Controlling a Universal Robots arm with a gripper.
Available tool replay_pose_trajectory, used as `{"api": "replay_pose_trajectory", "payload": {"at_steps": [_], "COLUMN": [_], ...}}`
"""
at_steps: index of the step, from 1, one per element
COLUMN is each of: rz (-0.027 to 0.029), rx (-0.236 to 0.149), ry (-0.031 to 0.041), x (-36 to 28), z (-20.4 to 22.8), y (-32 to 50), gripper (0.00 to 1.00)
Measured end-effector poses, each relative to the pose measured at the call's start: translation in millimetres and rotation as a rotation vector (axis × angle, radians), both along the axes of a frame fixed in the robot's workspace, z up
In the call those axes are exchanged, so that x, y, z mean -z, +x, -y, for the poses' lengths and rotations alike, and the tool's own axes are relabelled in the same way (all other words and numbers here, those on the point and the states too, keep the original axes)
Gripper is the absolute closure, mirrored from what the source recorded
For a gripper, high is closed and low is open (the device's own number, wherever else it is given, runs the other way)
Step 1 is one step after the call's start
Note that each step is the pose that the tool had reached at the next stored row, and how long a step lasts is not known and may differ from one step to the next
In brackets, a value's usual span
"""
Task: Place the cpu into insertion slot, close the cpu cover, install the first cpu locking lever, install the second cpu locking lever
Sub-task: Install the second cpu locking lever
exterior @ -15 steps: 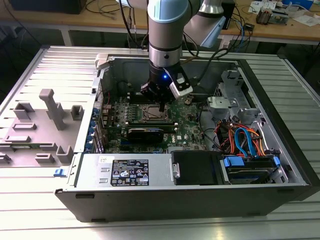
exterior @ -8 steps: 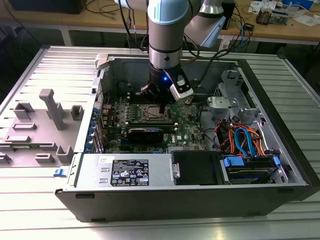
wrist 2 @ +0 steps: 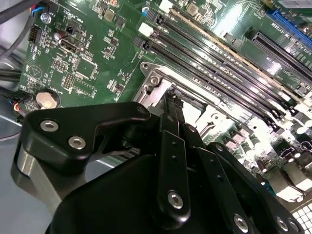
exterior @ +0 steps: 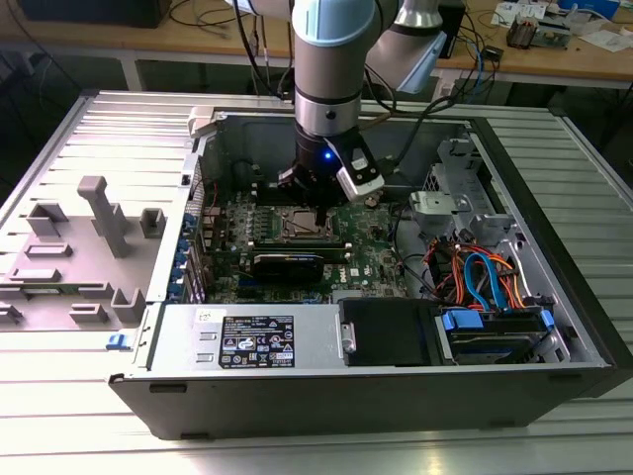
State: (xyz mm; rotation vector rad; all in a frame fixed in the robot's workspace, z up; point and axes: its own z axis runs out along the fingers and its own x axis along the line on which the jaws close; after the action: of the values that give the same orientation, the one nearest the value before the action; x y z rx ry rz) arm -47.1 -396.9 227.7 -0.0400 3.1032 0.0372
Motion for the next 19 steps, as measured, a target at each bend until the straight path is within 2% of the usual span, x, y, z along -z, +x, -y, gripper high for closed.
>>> {"api": "replay_pose_trajectory", "payload": {"at_steps": [2,6,7,14,19], "rz": [0.0,-0.0001,0.0,0.0,0.0], "rx": [0.0,0.0,0.0,0.0,0.0], "ry": [0.0,-0.0002,0.0002,0.0,0.0001], "x": [0.0,-0.8,-5.2,-5.4,-8.5], "z": [1.8,10.5,10.6,11.8,11.8], "y": [0.0,-0.1,0.0,-0.1,-0.1], "gripper": [0.89,0.89,0.89,0.89,0.89]}}
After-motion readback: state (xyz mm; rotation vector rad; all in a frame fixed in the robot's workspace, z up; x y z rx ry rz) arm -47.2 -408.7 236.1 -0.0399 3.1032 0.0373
